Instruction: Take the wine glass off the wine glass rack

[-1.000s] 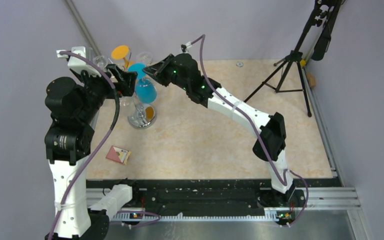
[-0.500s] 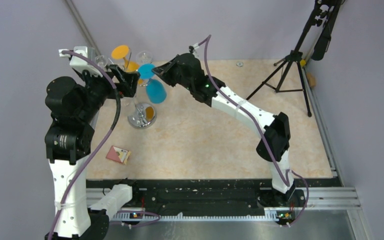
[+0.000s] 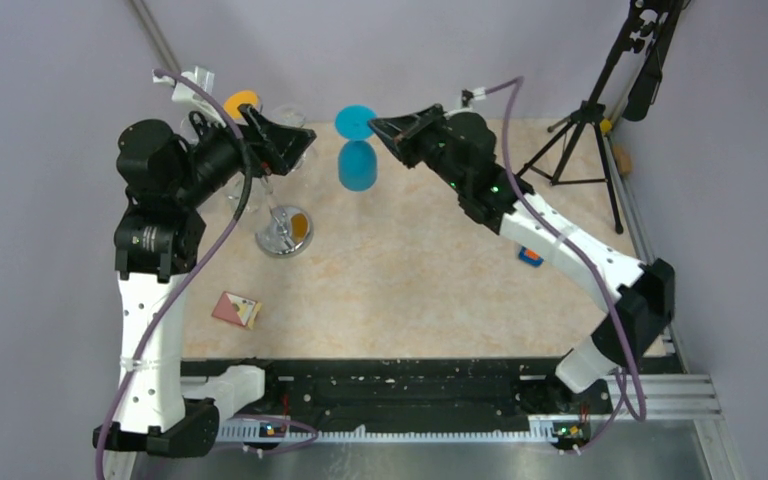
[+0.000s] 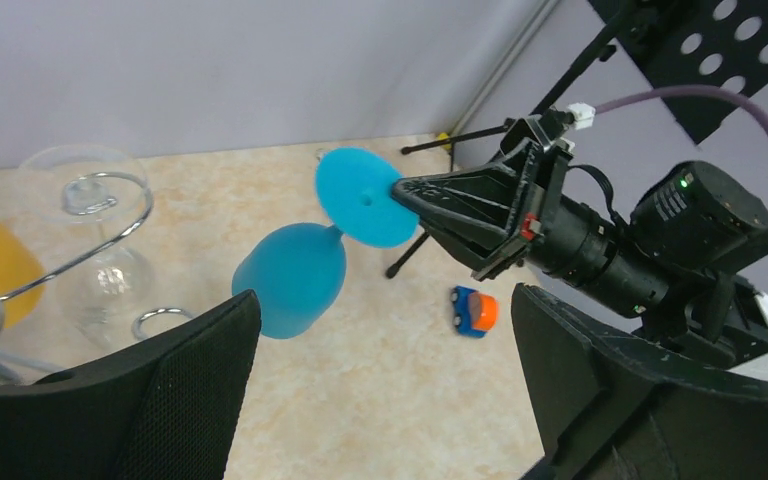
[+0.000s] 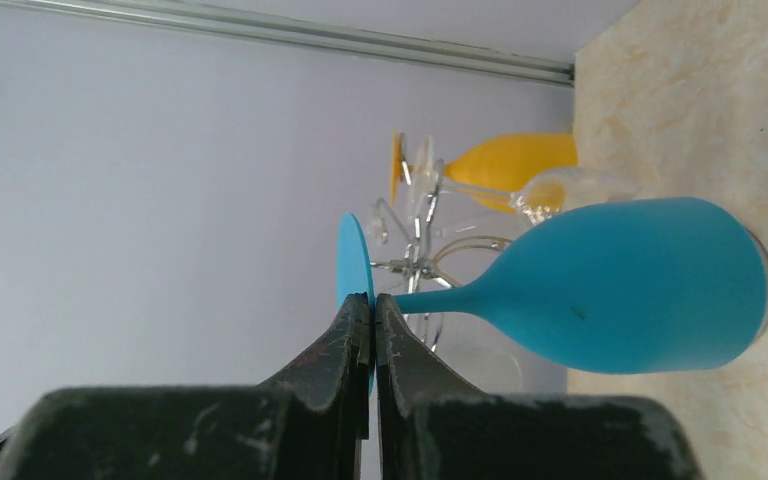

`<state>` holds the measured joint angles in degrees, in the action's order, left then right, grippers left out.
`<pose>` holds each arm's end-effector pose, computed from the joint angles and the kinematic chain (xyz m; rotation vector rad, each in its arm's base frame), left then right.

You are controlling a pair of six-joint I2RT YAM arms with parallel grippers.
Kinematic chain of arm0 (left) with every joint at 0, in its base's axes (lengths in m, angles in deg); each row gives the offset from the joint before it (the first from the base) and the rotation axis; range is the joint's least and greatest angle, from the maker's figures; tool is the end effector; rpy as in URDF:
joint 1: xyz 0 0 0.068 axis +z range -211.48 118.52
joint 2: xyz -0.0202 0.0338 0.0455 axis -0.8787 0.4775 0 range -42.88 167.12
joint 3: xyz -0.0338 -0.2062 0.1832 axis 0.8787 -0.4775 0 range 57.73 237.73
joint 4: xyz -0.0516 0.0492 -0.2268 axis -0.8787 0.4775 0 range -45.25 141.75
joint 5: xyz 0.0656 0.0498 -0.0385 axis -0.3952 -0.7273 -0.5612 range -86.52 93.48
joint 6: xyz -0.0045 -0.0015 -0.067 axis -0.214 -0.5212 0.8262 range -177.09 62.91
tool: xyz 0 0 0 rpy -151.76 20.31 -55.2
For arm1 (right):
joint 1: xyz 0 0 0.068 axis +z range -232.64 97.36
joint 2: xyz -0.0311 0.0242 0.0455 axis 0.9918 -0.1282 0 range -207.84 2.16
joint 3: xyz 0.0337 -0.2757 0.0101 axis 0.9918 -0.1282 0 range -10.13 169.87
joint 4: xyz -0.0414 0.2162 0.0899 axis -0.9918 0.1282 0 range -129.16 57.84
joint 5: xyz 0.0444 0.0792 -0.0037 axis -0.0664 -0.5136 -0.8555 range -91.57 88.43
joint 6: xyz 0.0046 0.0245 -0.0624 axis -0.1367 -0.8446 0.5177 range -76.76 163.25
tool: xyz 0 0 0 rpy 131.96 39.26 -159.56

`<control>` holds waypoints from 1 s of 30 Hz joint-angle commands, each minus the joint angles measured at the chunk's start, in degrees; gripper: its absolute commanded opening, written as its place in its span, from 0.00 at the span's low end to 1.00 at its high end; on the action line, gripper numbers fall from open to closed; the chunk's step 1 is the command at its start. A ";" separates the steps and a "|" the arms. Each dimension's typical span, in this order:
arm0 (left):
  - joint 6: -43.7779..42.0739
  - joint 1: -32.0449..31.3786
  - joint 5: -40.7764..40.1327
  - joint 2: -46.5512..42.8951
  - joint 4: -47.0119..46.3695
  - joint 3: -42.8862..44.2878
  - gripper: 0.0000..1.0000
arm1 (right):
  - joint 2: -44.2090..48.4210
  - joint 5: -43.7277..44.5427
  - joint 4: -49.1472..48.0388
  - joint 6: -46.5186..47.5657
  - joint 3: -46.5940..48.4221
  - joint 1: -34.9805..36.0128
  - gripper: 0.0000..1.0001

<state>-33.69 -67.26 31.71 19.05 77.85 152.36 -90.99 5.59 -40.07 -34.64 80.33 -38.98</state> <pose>0.1634 -0.0419 0.5194 0.1482 1.6258 -0.7815 0.2824 0.2603 0.4281 0.6451 1.7176 1.4933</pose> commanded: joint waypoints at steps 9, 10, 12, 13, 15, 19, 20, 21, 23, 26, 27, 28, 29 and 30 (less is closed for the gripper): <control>49.10 -0.37 14.16 4.60 -39.91 -11.82 0.93 | 21.06 -3.24 -27.90 -9.08 -15.49 -7.76 0.00; 50.41 -0.45 13.35 5.02 -39.61 -11.79 0.93 | 21.95 -3.12 -28.24 -8.75 -15.41 -7.86 0.00; 52.11 -0.77 12.53 6.14 -38.70 -11.39 0.92 | 23.13 -3.17 -29.67 -8.80 -15.37 -7.97 0.00; 52.88 -0.93 12.04 6.63 -37.85 -10.99 0.92 | 23.54 -3.44 -30.34 -9.11 -15.45 -7.97 0.00; 55.84 -1.35 12.11 7.52 -39.10 -11.01 0.92 | 23.66 -4.46 -31.26 -10.20 -15.34 -7.98 0.00; 64.41 -3.42 14.23 9.94 -47.74 -12.10 0.92 | 23.06 -6.73 -35.40 -15.37 -16.39 -7.96 0.00; 65.65 -3.97 14.63 10.61 -48.82 -11.92 0.92 | 22.82 -6.89 -36.46 -16.39 -16.53 -7.97 0.00; 66.65 -4.44 15.03 11.19 -49.88 -11.85 0.92 | 22.60 -7.57 -37.32 -17.38 -16.54 -7.98 0.00; 68.43 -4.83 15.67 12.20 -51.57 -11.59 0.91 | 22.01 -9.03 -39.12 -19.84 -16.77 -7.98 0.00; 71.14 -4.85 16.09 12.79 -55.40 -11.66 0.82 | 21.29 -9.86 -41.98 -23.17 -17.53 -7.96 0.00; 72.12 -4.85 16.36 12.96 -56.55 -11.53 0.75 | 21.13 -10.00 -42.68 -24.13 -18.07 -7.97 0.00; 73.04 -4.85 16.77 13.07 -57.63 -11.26 0.68 | 21.06 -9.97 -43.25 -25.00 -18.60 -7.98 0.00; 73.82 -4.85 17.38 13.20 -58.32 -11.03 0.63 | 21.07 -9.92 -43.61 -25.73 -19.25 -7.98 0.00; 74.69 -4.85 17.79 13.25 -59.48 -10.87 0.58 | 21.03 -9.81 -43.53 -26.42 -19.90 -7.98 0.00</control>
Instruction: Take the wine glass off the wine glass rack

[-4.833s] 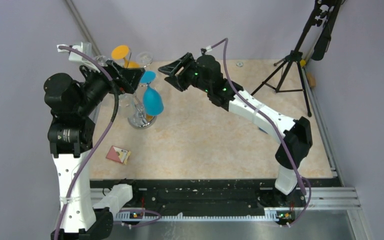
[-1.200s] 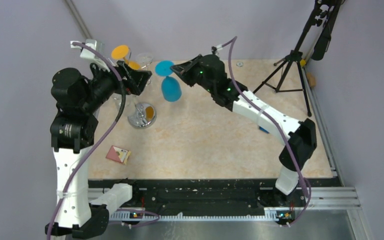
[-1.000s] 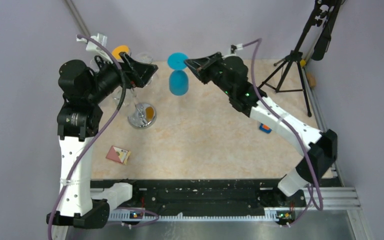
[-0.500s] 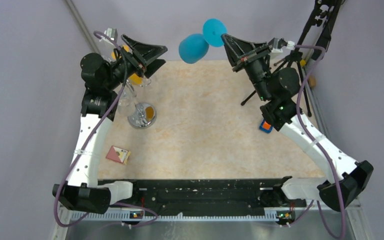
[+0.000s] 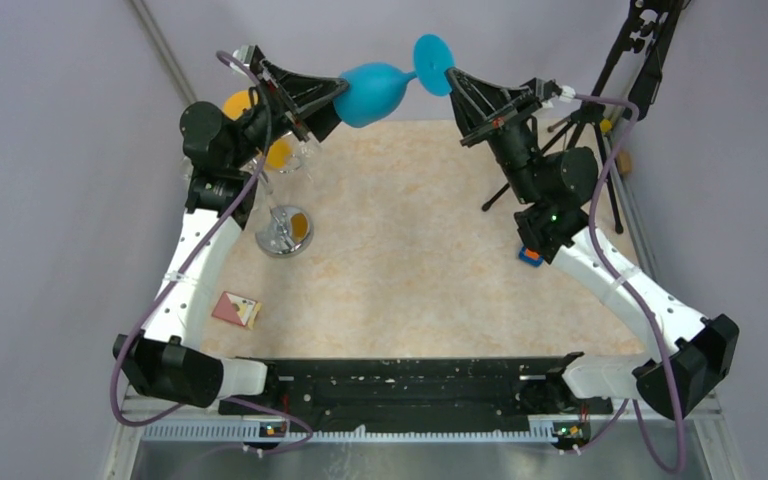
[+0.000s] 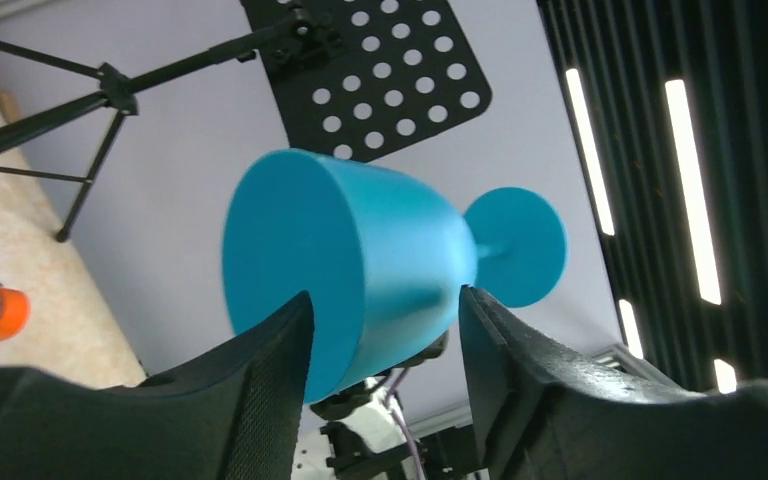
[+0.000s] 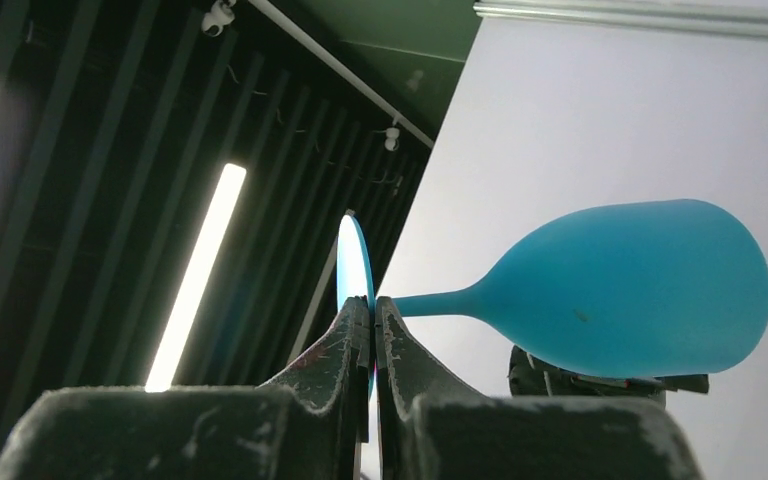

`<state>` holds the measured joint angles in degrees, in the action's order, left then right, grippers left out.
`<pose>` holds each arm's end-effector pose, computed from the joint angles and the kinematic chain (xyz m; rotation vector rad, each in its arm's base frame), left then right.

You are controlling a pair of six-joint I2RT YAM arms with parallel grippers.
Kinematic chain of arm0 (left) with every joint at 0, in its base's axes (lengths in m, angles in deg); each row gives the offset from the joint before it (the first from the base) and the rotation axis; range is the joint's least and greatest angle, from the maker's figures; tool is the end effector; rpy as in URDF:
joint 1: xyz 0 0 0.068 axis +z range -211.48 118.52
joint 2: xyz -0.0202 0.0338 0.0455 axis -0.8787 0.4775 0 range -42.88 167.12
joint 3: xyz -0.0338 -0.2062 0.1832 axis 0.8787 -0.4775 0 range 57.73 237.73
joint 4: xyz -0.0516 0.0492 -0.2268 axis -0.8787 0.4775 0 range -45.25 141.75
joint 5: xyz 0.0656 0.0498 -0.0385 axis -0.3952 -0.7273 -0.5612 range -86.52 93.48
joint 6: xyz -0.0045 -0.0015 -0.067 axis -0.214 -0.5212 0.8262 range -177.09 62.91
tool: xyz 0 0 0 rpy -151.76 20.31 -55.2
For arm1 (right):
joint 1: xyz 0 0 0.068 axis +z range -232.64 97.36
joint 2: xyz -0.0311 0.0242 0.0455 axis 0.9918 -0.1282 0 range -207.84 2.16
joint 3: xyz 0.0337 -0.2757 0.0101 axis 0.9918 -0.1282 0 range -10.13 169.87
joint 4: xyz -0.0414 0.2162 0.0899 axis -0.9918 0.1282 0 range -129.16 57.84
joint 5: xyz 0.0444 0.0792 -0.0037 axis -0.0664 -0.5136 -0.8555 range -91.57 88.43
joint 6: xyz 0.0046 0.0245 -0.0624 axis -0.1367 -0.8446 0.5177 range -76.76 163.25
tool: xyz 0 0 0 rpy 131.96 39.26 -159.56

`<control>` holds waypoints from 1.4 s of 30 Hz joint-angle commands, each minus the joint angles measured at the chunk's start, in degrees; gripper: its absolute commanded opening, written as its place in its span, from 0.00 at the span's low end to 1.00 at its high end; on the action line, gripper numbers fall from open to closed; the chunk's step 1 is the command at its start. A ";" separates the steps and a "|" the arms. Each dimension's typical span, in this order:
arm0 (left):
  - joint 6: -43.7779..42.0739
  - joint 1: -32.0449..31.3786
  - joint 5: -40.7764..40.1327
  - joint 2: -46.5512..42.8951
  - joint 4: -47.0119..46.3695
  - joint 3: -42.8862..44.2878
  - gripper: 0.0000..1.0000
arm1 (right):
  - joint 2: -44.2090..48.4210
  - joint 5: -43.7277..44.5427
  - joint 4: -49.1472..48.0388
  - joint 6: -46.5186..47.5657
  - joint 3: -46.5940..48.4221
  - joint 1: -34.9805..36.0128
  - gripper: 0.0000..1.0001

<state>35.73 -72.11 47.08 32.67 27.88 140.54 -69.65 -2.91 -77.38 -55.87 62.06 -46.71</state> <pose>0.2546 -0.0853 0.5077 -0.2543 1.5352 -1.9326 0.2055 0.1506 0.5104 0.5680 0.9759 2.1722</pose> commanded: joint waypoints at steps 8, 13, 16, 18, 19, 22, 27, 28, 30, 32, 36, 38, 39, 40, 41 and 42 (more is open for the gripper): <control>10.83 0.00 3.45 -1.08 -18.80 -0.22 0.23 | -0.11 1.12 -6.55 -10.47 -8.30 -0.33 0.00; 9.94 0.00 5.20 -0.55 -18.76 2.27 0.00 | 0.93 4.65 -0.44 -8.26 -9.69 -0.33 0.00; 7.31 0.09 5.74 -0.44 -16.64 3.21 0.00 | 1.29 5.89 1.20 -6.68 -10.52 -0.33 0.01; 5.17 0.09 5.97 -0.41 -14.29 3.52 0.00 | 1.76 6.77 2.63 -5.46 -11.00 -0.37 0.13; 4.08 0.09 6.10 -0.40 -13.10 3.85 0.00 | 2.05 7.26 3.07 -4.95 -11.31 -0.33 0.20; -1.21 0.09 6.00 -0.41 -7.00 5.25 0.00 | 3.38 9.80 5.19 -1.36 -12.50 -0.33 0.49; -21.93 0.01 1.80 -0.20 14.76 11.46 0.00 | 7.31 15.08 18.39 10.99 -12.79 -0.33 0.71; -26.20 -0.07 0.05 0.10 20.34 12.86 0.00 | 8.10 16.29 21.44 12.68 -12.89 -0.33 0.72; -33.44 -0.32 -3.14 1.16 29.68 15.70 0.00 | 9.73 18.05 26.94 18.77 -13.46 -0.33 0.72; -39.19 -0.69 -6.75 2.78 37.43 18.65 0.00 | 11.60 19.05 32.75 23.56 -13.83 -0.33 0.70; -49.87 -4.71 -17.28 7.84 50.82 24.87 0.00 | 15.16 20.36 44.28 31.97 -14.28 -0.33 0.66; -54.69 -8.12 -23.76 11.29 57.11 29.40 0.00 | 16.23 21.59 48.62 36.07 -14.12 -0.32 0.65; -56.97 -9.90 -27.47 13.19 60.16 31.51 0.00 | 16.70 22.40 50.84 38.06 -13.96 -0.33 0.64; -58.58 -11.46 -30.45 15.07 62.70 33.58 0.00 | 17.07 23.09 52.74 39.61 -13.91 -0.33 0.64; -60.05 -13.02 -33.52 16.98 64.69 35.18 0.00 | 17.45 23.76 54.51 40.74 -13.99 -0.33 0.64; -61.28 -14.40 -36.33 18.68 66.57 36.71 0.00 | 17.72 24.32 55.88 41.83 -14.21 -0.29 0.63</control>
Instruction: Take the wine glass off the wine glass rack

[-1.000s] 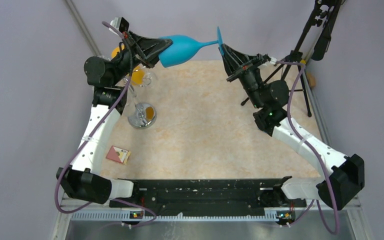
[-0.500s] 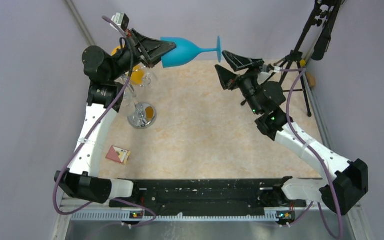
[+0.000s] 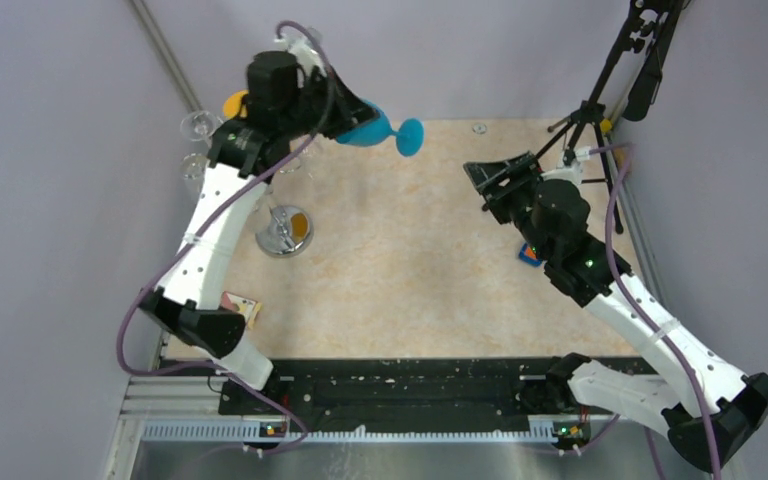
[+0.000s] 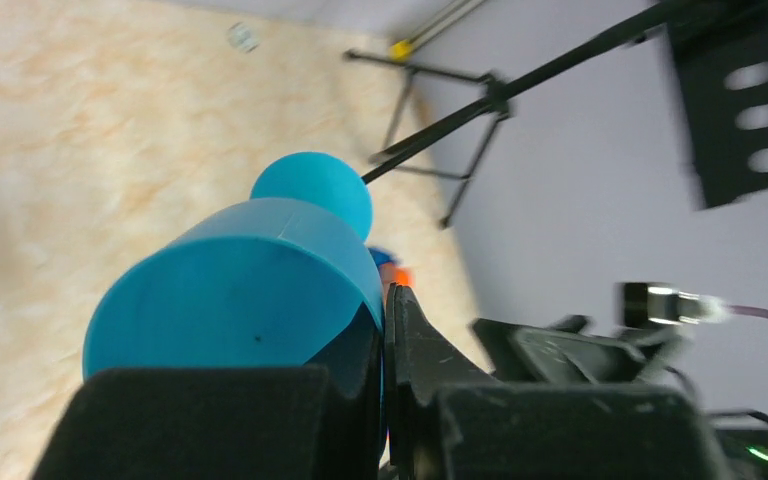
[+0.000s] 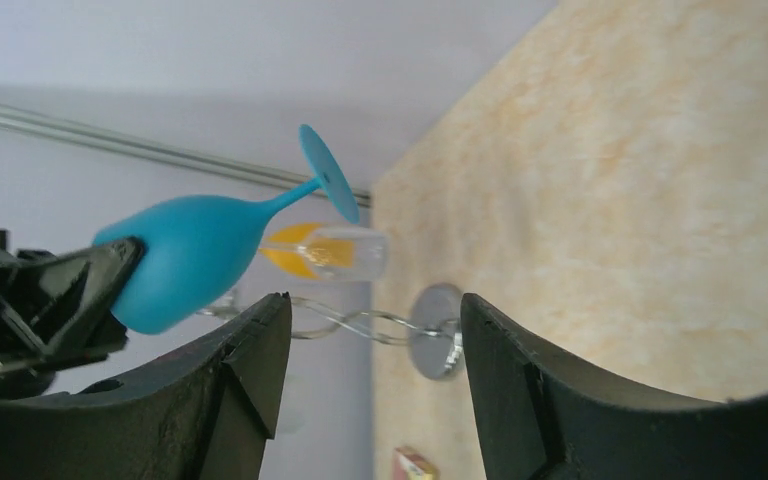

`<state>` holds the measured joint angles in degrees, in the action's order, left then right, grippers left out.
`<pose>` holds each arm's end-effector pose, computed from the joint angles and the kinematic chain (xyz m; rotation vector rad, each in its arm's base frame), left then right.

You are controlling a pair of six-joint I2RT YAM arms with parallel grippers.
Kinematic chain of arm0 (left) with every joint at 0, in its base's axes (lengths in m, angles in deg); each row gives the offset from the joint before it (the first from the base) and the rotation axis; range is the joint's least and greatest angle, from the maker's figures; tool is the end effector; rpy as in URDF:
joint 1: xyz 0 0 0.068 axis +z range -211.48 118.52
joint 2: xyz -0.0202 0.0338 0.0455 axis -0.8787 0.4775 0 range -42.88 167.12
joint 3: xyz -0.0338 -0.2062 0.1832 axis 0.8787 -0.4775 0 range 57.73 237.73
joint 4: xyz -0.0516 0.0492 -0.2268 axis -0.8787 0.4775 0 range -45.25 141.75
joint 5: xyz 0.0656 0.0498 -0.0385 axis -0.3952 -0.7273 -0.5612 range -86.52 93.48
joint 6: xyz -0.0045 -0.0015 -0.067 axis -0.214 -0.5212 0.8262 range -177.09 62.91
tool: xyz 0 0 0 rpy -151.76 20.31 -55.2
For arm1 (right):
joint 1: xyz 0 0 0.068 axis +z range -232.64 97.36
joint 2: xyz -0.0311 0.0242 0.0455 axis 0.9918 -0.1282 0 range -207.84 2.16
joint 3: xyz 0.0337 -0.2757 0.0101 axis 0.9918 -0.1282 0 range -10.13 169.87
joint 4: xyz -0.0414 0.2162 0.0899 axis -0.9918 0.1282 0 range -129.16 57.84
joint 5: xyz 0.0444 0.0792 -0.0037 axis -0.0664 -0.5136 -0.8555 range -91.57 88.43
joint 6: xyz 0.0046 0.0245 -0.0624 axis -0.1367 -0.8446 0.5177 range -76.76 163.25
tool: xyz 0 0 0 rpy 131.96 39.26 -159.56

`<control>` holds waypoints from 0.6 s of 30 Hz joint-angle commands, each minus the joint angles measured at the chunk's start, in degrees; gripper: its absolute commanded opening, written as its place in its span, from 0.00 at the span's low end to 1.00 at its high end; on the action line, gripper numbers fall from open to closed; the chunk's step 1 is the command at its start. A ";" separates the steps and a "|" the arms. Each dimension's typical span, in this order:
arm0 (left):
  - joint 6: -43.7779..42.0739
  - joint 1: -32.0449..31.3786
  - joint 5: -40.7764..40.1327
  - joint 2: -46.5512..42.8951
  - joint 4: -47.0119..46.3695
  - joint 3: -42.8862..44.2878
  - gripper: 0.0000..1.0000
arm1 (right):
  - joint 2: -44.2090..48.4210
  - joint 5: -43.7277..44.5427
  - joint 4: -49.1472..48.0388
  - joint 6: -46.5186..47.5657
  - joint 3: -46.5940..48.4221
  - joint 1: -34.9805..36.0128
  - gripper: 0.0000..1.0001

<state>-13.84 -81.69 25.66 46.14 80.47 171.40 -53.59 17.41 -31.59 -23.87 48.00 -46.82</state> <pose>0.2851 -0.1264 0.5051 -0.0779 1.8939 -1.1220 0.1800 0.1085 0.3939 0.7310 1.6168 1.0704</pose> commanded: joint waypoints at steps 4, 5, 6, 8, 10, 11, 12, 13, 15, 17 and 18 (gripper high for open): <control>-14.92 -9.22 -22.43 12.28 19.28 10.71 0.00 | 2.13 4.96 13.75 12.96 -1.31 -0.21 0.62; -15.58 -10.07 -24.49 13.91 20.27 11.30 0.00 | 1.95 5.34 14.37 14.01 -1.46 -0.19 0.62; -16.23 -10.93 -26.05 15.44 20.82 11.26 0.00 | 1.64 5.70 14.89 15.17 -1.52 -0.21 0.62; -17.66 -11.99 -27.95 18.03 20.74 10.26 0.00 | 0.88 6.60 16.06 17.35 -1.28 -0.22 0.62; -18.57 -12.58 -29.33 20.76 20.27 9.46 0.00 | -0.10 6.98 17.04 19.76 -0.57 -0.21 0.62; -19.03 -12.71 -29.86 22.10 20.21 9.62 0.00 | -0.65 7.03 17.46 20.92 0.06 -0.19 0.62; -19.15 -12.78 -30.18 23.25 20.32 9.97 0.00 | -1.18 7.08 17.85 22.02 0.54 -0.17 0.62; -19.35 -12.82 -30.44 24.27 20.25 10.22 0.00 | -1.71 7.16 17.94 23.17 0.92 -0.17 0.62; -20.04 -12.78 -31.11 25.70 19.38 10.11 0.00 | -2.33 7.52 17.68 24.86 1.30 -0.18 0.62; -20.71 -12.76 -31.56 27.22 18.04 9.69 0.00 | -2.73 8.33 17.14 26.01 0.94 -0.15 0.62; -21.19 -12.80 -31.58 27.71 17.01 9.01 0.00 | -2.92 8.80 16.77 26.58 0.75 -0.13 0.62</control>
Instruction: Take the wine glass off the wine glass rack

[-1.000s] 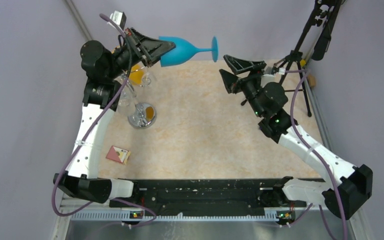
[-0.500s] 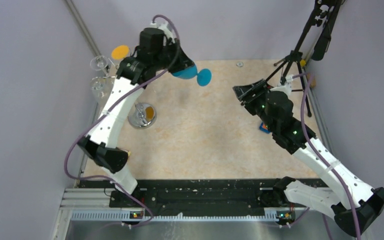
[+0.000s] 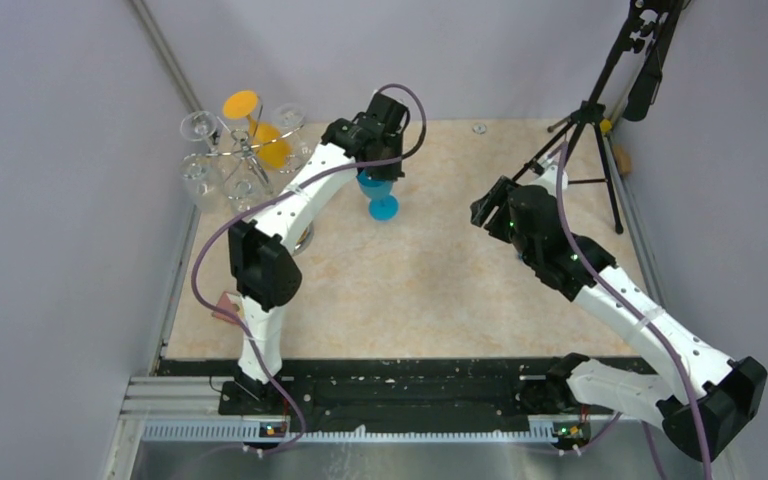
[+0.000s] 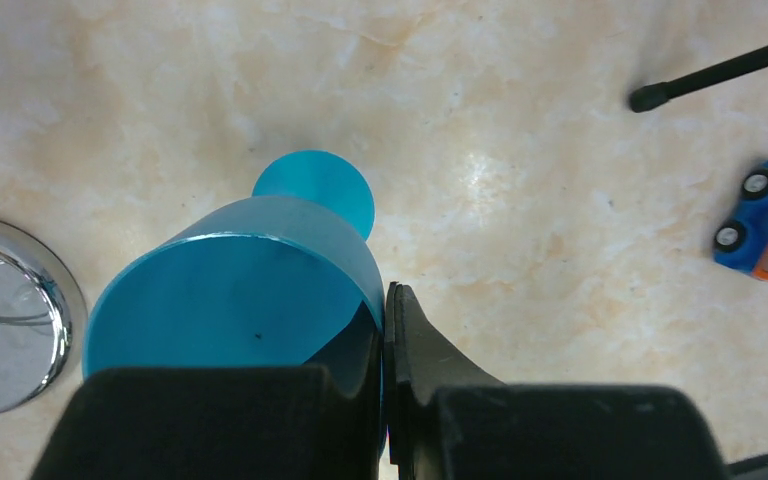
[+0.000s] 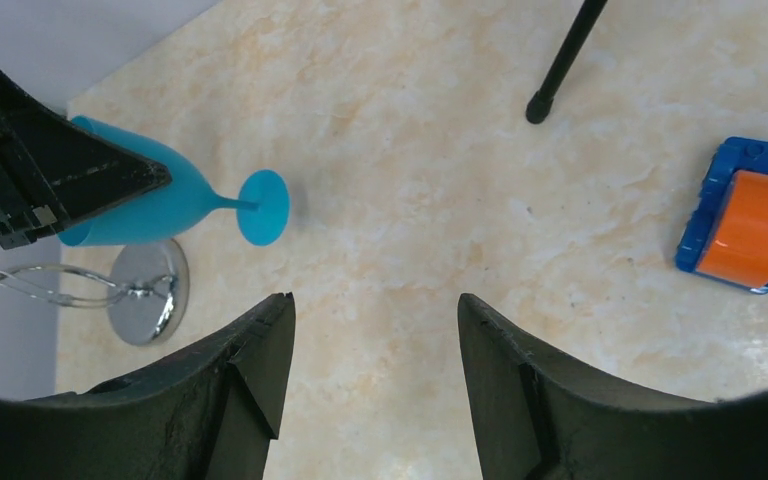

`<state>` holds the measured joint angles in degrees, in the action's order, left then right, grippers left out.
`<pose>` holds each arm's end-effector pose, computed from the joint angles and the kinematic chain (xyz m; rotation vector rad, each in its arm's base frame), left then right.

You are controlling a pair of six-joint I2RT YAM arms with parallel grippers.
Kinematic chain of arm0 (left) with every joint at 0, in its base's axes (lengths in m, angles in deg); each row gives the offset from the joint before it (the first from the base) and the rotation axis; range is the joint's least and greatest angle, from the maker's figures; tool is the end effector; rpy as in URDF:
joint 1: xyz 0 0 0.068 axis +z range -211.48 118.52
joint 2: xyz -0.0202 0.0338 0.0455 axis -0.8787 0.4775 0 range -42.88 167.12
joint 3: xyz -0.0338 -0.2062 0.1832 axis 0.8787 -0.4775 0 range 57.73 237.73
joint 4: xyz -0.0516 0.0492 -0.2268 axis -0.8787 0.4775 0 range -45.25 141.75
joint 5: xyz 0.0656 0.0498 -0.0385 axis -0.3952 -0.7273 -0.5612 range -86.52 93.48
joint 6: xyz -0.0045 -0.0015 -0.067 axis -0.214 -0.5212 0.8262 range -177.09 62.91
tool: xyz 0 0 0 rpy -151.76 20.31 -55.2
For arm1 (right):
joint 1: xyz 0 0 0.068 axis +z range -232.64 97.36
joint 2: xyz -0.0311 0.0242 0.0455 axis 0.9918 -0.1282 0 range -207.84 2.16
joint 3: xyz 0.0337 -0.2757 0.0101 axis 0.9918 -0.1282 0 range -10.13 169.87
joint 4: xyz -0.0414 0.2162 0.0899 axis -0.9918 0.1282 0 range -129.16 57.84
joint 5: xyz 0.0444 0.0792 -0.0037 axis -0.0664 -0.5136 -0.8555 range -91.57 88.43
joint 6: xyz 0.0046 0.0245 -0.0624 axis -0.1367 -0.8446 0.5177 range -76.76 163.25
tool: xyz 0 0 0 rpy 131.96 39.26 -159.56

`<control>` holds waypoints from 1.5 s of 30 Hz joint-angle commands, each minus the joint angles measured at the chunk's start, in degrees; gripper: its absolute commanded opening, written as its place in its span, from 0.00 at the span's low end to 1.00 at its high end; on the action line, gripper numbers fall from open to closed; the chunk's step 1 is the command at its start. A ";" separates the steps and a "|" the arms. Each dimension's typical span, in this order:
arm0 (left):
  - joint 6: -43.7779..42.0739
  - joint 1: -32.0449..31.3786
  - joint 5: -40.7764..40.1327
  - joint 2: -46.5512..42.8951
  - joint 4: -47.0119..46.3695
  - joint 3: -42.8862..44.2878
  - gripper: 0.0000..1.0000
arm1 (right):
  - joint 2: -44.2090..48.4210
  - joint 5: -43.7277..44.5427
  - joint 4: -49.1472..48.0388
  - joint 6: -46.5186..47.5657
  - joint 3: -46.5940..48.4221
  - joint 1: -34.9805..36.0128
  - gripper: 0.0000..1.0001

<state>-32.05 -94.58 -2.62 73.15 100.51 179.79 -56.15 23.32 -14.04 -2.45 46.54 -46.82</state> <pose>0.3655 -0.2314 0.3411 0.1248 2.4559 -0.3233 0.1828 0.1042 0.3411 0.4440 1.9735 0.4706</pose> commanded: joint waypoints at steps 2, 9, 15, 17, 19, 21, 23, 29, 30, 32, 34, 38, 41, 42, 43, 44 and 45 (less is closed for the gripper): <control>-3.99 0.13 -3.15 1.33 -5.20 -0.79 0.00 | -0.66 3.63 -1.70 6.31 1.79 -0.13 0.62; -5.68 0.30 -5.76 5.38 -7.11 0.29 0.00 | -2.34 5.04 -3.80 10.72 1.99 -0.14 0.62; -5.18 0.34 -4.30 7.98 -7.13 1.18 0.00 | -3.79 5.26 -3.35 11.60 3.39 -0.21 0.62; -5.22 0.41 -4.27 8.53 -6.99 1.25 0.03 | -4.23 4.73 -2.74 11.50 4.38 -0.19 0.62; -4.98 0.78 -3.66 8.76 -6.76 1.34 0.07 | -4.49 4.86 -2.60 12.08 5.31 -0.22 0.62; -4.47 1.08 -3.04 8.81 -6.45 1.54 0.15 | -4.85 5.16 -2.96 12.66 6.00 -0.22 0.62; -3.90 1.42 -2.37 8.45 -6.16 2.05 0.24 | -5.44 5.12 -3.55 13.21 6.70 -0.22 0.62; -3.90 2.18 -0.42 5.81 -5.67 4.69 0.56 | -7.17 5.20 -4.93 14.62 7.60 -0.22 0.63; -3.86 2.23 0.02 5.19 -5.67 4.95 0.59 | -7.48 5.24 -5.25 14.78 7.66 -0.26 0.63; -3.70 2.54 0.80 3.63 -5.50 5.48 0.63 | -7.95 5.18 -5.90 15.10 7.83 -0.22 0.63; -3.52 3.04 1.86 1.39 -5.55 5.83 0.64 | -8.45 5.10 -6.61 15.21 8.03 -0.26 0.63; -4.75 4.10 4.03 -3.33 -6.78 5.91 0.67 | -9.87 4.81 -7.43 15.07 8.87 -0.30 0.62; -5.84 4.86 2.79 -7.02 -7.41 6.08 0.73 | -11.12 4.25 -7.72 14.30 9.97 -0.39 0.61; -6.29 5.26 2.65 -8.39 -7.66 6.08 0.75 | -11.60 3.84 -7.90 14.13 10.15 -0.43 0.61; -6.46 5.62 2.35 -9.68 -7.95 6.07 0.78 | -11.86 3.52 -8.02 13.87 10.33 -0.48 0.61; -6.49 6.16 2.24 -11.09 -8.13 6.09 0.82 | -12.34 2.91 -8.03 13.62 10.49 -0.48 0.60; -6.31 6.95 2.54 -12.47 -8.19 6.09 0.85 | -12.67 2.42 -8.29 13.33 10.48 -0.56 0.60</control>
<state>-37.19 -89.71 -0.20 68.98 95.51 183.01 -67.75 27.36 -19.70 11.56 53.95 -46.91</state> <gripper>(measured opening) 0.808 0.607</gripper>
